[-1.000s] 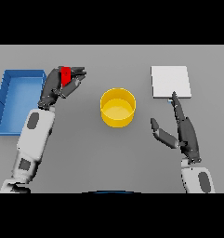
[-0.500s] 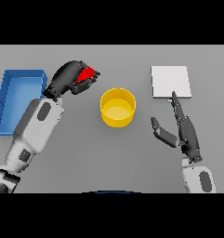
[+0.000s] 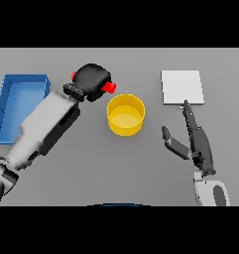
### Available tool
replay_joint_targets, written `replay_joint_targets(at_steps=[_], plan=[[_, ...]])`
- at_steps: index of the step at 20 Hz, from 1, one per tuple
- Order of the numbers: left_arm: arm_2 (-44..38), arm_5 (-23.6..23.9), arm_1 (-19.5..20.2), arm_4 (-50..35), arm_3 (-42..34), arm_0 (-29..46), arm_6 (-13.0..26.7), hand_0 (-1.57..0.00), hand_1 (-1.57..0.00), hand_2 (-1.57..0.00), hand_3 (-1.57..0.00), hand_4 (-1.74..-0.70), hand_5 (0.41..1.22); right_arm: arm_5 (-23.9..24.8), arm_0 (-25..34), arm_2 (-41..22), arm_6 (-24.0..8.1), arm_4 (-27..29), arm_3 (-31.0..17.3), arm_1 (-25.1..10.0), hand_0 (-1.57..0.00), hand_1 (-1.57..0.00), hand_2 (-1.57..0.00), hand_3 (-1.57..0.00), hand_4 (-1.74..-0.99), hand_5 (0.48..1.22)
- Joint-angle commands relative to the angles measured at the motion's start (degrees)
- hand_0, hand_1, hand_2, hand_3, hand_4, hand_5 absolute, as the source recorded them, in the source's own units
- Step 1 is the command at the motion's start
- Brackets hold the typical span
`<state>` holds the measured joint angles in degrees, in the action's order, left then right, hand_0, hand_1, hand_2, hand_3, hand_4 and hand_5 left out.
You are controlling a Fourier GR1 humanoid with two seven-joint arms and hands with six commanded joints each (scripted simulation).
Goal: Pick up the red beaker and tilt it to pour out 1 green nut into yellow bowl. Pick up the yellow bowl and place it on the metallic measuring scale.
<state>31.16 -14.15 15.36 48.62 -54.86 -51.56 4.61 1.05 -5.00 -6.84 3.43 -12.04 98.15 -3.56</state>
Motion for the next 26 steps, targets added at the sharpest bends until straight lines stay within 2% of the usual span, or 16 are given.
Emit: replay_joint_targets(at_steps=[1, 4, 5, 8, 11, 14, 16, 20, 21, 26], plan=[[1.2, -0.95, 0.66, 1.35, 0.58, -1.53, -1.29, -1.57, -1.57, -1.57, -1.38, -1.71, 1.211, -0.23, -0.77, 0.26, 0.59, 0.67, 0.2, 0.0, 0.0, 0.0, 0.0, 0.0, -1.195, 0.671], [5.35, -4.02, 0.27, 5.23, 3.6, -5.07, -2.97, -1.57, -1.57, -1.57, -1.33, -1.72, 1.216, -0.36, 0.41, 0.67, -0.28, 2.18, -0.64, 1.1, 0.0, 0.0, 0.0, 0.0, -1.202, 0.651], [6.63, -4.48, 0.74, 6.35, 3.77, -5.8, -4.6, -1.57, -1.57, -1.57, -1.29, -1.72, 1.217, -0.25, 0.11, 0.46, 0.09, 2.12, -0.6, 1.45, 0.0, 0.0, 0.0, 0.0, -1.206, 0.639], [10.18, -4.81, -0.37, 9.66, 6.09, -8.61, -7.47, -1.57, -1.57, -1.57, -1.43, -1.73, 1.219, 0.59, 0.08, 0.15, 0.09, 0.67, -0.99, 1.47, 0.0, 0.0, 0.0, 0.0, -1.221, 0.617], [13.59, -6.21, 0.24, 12.79, 6.27, -11.01, -9.99, -1.57, -1.57, -1.57, -1.5, -1.73, 1.22, 1.6, 0.04, -0.03, 1.26, -0.46, -0.67, 1.57, 0.0, 0.0, 0.0, 0.0, -1.213, 0.591], [17.47, -5.98, 0.28, 16.57, 7.98, -13.63, -12.52, -1.57, -1.57, -1.57, -1.53, -1.73, 1.22, 1.9, -0.45, -0.34, 1.95, -0.66, -0.42, 2.06, 0.0, 0.0, 0.0, 0.0, -1.185, 0.575], [20.26, -5.55, 0.08, 19.44, 8.19, -14.87, -12.73, -1.57, -1.57, -1.57, -1.55, -1.74, 1.221, 2.03, -0.25, -0.62, 2.02, -1.45, -0.73, 1.86, 0.0, 0.0, 0.0, 0.0, -1.16, 0.569], [24.4, -4.86, 0.32, 23.33, 9.24, -16.54, -15.36, -1.57, -1.57, -1.57, -1.56, -1.74, 1.221, 1.47, -0.56, 0.25, 2.14, 0.28, -0.12, 1.68, 0.0, 0.0, 0.0, 0.0, -1.135, 0.567], [25.4, -4.1, 0.32, 24.64, 10.07, -17.32, -15.35, -1.57, -1.57, -1.57, -1.56, -1.74, 1.221, 1.96, -0.2, 0.06, 1.51, -0.19, -0.43, 2.05, 0.0, 0.0, 0.0, 0.0, -1.13, 0.565], [29.49, -2.3, -0.85, 29.04, 11.86, -19.89, -16.74, -1.57, -1.57, -1.57, -1.57, -1.73, 1.221, 1.76, -0.21, 0.42, 2.72, 0.05, -0.3, 1.52, 0.0, 0.0, 0.0, 0.0, -1.135, 0.58]])
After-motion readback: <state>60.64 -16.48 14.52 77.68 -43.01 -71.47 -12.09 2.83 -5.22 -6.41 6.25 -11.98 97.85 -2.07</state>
